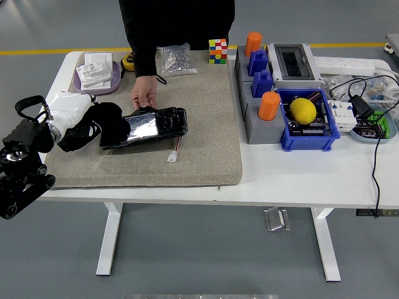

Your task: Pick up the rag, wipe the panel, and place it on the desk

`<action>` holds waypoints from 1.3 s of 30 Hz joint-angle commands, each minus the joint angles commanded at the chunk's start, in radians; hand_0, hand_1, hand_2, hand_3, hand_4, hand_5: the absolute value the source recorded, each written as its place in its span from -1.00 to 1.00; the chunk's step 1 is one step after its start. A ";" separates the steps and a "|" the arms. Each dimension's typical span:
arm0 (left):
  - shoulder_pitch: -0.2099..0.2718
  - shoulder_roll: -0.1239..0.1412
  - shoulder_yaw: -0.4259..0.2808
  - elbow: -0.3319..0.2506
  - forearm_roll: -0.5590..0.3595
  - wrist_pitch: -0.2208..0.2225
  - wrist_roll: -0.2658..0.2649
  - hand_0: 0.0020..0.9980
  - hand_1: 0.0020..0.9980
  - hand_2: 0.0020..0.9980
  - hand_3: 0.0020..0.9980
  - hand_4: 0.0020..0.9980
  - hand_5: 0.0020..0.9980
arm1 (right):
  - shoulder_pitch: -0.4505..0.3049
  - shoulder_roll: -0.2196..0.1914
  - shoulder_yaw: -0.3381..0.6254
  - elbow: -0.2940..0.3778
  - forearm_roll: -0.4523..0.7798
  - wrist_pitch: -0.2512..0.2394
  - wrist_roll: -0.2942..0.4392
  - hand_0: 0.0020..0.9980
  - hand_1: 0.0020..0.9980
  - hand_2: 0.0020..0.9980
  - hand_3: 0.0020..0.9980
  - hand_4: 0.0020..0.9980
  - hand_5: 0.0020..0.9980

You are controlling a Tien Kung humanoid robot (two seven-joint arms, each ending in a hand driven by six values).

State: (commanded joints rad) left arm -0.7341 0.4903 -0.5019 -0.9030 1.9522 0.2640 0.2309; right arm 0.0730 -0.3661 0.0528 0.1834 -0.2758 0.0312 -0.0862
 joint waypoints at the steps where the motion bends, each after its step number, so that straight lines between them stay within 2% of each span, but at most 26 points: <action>1: 0.003 0.002 -0.004 0.002 0.005 0.000 0.000 -0.58 -0.74 -0.10 -0.28 -0.52 -1.00 | 0.000 0.000 0.003 0.000 -0.001 0.000 0.000 0.44 0.25 0.37 0.20 1.00 -0.14; 14: 0.048 0.028 -0.105 0.023 0.023 0.007 -0.004 -0.58 -0.74 -0.10 -0.28 -0.52 -1.00 | 0.002 0.001 0.011 0.001 -0.002 0.001 0.000 0.44 0.25 0.37 0.20 1.00 -0.13; 31: 0.100 -0.012 -0.175 0.090 -0.018 0.042 -0.030 -0.56 -0.72 -0.10 -0.28 -0.50 -1.00 | 0.011 -0.002 0.019 0.003 -0.003 -0.001 -0.002 0.44 0.25 0.37 0.20 1.00 -0.13; 32: 0.103 -0.016 -0.182 0.092 -0.025 0.047 -0.033 -0.53 -0.65 -0.05 -0.20 -0.19 -1.00 | 0.012 -0.002 0.020 0.003 -0.005 0.000 -0.002 0.44 0.25 0.37 0.20 1.00 -0.13; 37: 0.110 -0.026 -0.191 0.099 -0.047 0.054 -0.041 -0.53 -0.65 -0.05 -0.20 -0.19 -1.00 | 0.013 0.000 0.031 0.004 -0.016 -0.001 -0.002 0.44 0.25 0.37 0.20 1.00 -0.13; 38: 0.111 -0.028 -0.193 0.101 -0.050 0.052 -0.041 -0.45 -0.41 0.03 -0.05 -0.03 -1.00 | 0.013 0.000 0.033 0.005 -0.018 -0.001 -0.002 0.44 0.25 0.37 0.20 1.00 -0.13; 39: 0.112 -0.029 -0.194 0.103 -0.056 0.051 -0.044 -0.45 -0.41 0.03 -0.05 -0.03 -1.00 | 0.013 0.000 0.033 0.005 -0.017 -0.001 -0.003 0.44 0.25 0.37 0.20 1.00 -0.13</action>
State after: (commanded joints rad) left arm -0.6218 0.4615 -0.6954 -0.8000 1.8964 0.3151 0.1872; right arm 0.0858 -0.3661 0.0855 0.1881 -0.2930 0.0302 -0.0889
